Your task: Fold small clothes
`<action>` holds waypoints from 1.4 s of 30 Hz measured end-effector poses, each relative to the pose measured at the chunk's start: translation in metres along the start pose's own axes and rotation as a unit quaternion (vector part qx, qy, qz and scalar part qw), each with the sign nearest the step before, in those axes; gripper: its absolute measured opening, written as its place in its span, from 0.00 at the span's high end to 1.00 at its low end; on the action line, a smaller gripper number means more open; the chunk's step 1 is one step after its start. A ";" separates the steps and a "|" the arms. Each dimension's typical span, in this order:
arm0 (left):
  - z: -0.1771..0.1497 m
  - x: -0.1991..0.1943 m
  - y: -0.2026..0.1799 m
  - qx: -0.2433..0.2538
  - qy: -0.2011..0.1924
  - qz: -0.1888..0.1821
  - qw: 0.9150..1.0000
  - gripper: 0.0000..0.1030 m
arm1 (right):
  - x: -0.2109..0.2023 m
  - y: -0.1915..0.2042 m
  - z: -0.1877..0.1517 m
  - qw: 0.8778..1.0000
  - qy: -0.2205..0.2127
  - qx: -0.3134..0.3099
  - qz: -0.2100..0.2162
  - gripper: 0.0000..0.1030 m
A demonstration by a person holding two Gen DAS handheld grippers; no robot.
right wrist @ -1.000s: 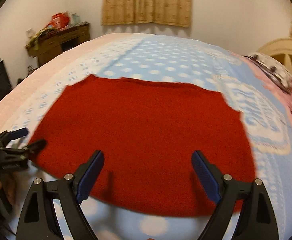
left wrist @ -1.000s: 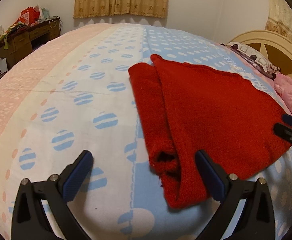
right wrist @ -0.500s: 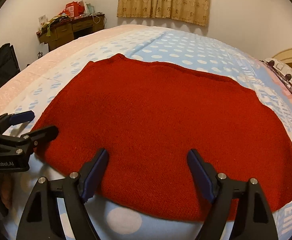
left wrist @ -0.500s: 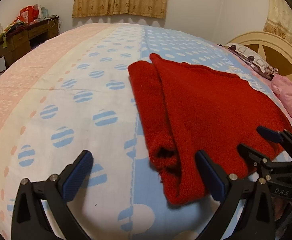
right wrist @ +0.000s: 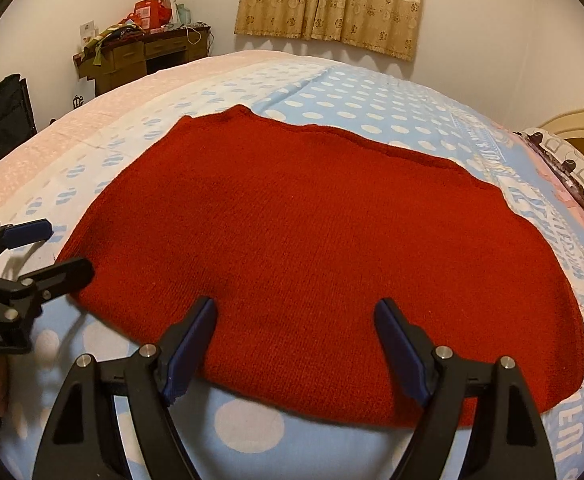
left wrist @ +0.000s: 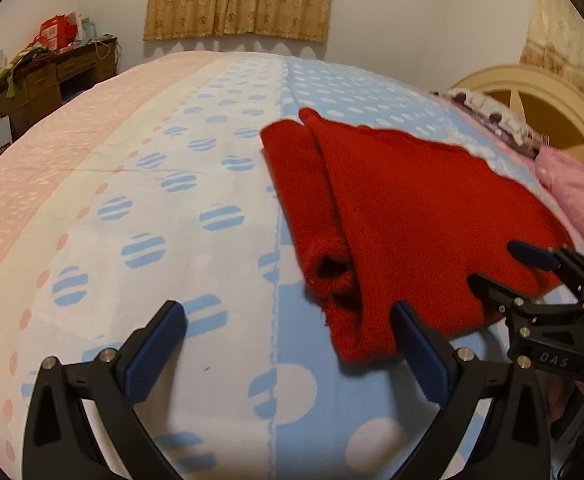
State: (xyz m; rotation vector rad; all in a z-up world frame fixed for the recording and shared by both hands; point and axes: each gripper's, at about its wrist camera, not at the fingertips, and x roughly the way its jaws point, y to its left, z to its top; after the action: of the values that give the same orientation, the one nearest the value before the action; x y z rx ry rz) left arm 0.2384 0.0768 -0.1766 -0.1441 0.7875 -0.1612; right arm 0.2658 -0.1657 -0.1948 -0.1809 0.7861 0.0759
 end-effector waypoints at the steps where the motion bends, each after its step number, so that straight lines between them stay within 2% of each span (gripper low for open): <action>1: -0.001 -0.001 0.005 -0.011 0.002 -0.001 1.000 0.00 | -0.001 0.001 -0.001 1.000 -0.001 -0.001 0.000 0.21; 4: -0.003 -0.006 0.018 -0.034 -0.004 -0.016 0.999 0.00 | -0.001 0.001 -0.004 1.000 -0.004 0.000 0.002 0.21; 9: -0.003 -0.014 0.037 -0.063 -0.008 -0.004 0.998 0.00 | -0.010 0.010 -0.003 1.000 -0.009 -0.016 -0.005 0.21; 12: 0.000 -0.016 0.055 -0.089 -0.006 -0.010 0.996 0.00 | -0.024 0.035 -0.005 0.998 -0.027 -0.052 0.019 0.21; 15: 0.005 -0.016 0.067 -0.095 -0.004 0.002 0.995 0.00 | -0.030 0.069 -0.006 0.993 -0.041 -0.108 0.031 0.21; 22: 0.015 -0.017 0.082 -0.084 0.015 0.020 0.996 0.00 | -0.022 0.123 -0.008 0.979 -0.056 -0.197 0.014 0.21; 23: 0.016 -0.017 0.084 -0.084 0.016 0.016 0.996 0.00 | -0.021 0.126 -0.008 0.978 -0.058 -0.202 0.011 0.24; 24: 0.017 -0.018 0.086 -0.087 0.019 0.011 0.996 0.00 | -0.020 0.129 -0.007 0.976 -0.059 -0.208 0.008 0.32; 26: 0.022 -0.016 0.087 -0.088 0.024 0.004 0.996 0.00 | -0.017 0.132 -0.004 0.975 -0.059 -0.214 0.000 0.38; 30: 0.037 -0.010 0.082 -0.083 0.030 -0.020 0.996 0.00 | -0.009 0.137 0.005 0.974 -0.061 -0.219 -0.015 0.44; 31: 0.043 -0.008 0.080 -0.081 0.030 -0.032 0.996 0.00 | -0.007 0.137 0.007 0.974 -0.060 -0.217 -0.018 0.49; 32: 0.047 -0.006 0.078 -0.079 0.030 -0.040 0.996 0.00 | -0.004 0.137 0.008 0.975 -0.056 -0.215 -0.017 0.61; 33: 0.052 -0.003 0.075 -0.075 0.030 -0.048 0.996 0.00 | 0.000 0.136 0.008 0.975 -0.050 -0.214 -0.017 0.65; 37: 0.074 0.018 0.060 -0.065 0.037 -0.097 0.993 0.00 | -0.002 0.139 0.004 0.974 -0.061 -0.219 -0.025 0.67; 42: 0.092 0.046 0.045 -0.077 0.051 -0.138 0.986 0.00 | -0.002 0.141 0.001 0.972 -0.069 -0.222 -0.030 0.68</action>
State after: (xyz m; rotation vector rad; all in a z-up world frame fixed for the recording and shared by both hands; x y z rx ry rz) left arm 0.3405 0.1176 -0.1529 -0.3942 0.8794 -0.3731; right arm 0.2460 -0.0277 -0.2120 -0.6167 0.6162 0.2047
